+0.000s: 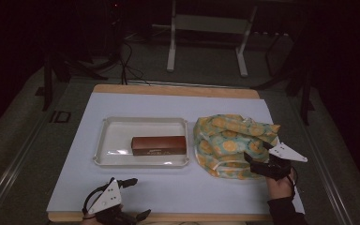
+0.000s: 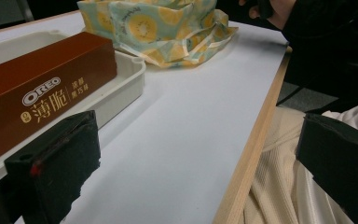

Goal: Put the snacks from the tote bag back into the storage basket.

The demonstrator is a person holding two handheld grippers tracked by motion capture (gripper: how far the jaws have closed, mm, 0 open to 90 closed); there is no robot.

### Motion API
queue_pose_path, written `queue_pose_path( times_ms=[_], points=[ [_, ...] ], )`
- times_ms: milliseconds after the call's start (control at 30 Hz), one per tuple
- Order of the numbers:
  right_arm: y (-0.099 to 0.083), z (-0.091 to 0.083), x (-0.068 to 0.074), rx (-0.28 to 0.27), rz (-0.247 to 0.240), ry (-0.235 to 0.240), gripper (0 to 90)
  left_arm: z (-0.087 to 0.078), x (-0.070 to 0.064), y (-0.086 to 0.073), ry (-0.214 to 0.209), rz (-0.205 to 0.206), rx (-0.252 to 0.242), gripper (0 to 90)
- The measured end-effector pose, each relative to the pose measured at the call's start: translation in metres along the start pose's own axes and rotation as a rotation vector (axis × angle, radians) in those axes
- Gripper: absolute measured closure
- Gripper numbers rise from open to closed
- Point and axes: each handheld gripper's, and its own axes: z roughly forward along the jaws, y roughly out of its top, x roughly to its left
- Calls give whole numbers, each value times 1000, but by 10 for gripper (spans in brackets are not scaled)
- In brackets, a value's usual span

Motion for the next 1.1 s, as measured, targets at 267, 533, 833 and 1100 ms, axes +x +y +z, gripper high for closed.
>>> queue_pose_path(
  times_ms=[267,533,833,1100],
  points=[
    [-10,-17,-3,-40,6,-47,131,1,-1,0,-6,6,4,0],
    [-18,-21,-3,-30,17,-47,131,1,-1,0,-8,8,5,0],
    [-17,-20,-4,-42,25,-54,132,1,-1,0,-9,12,6,0],
    [-18,-19,-5,-45,24,-72,132,1,-1,0,-8,12,6,0]
  ],
)
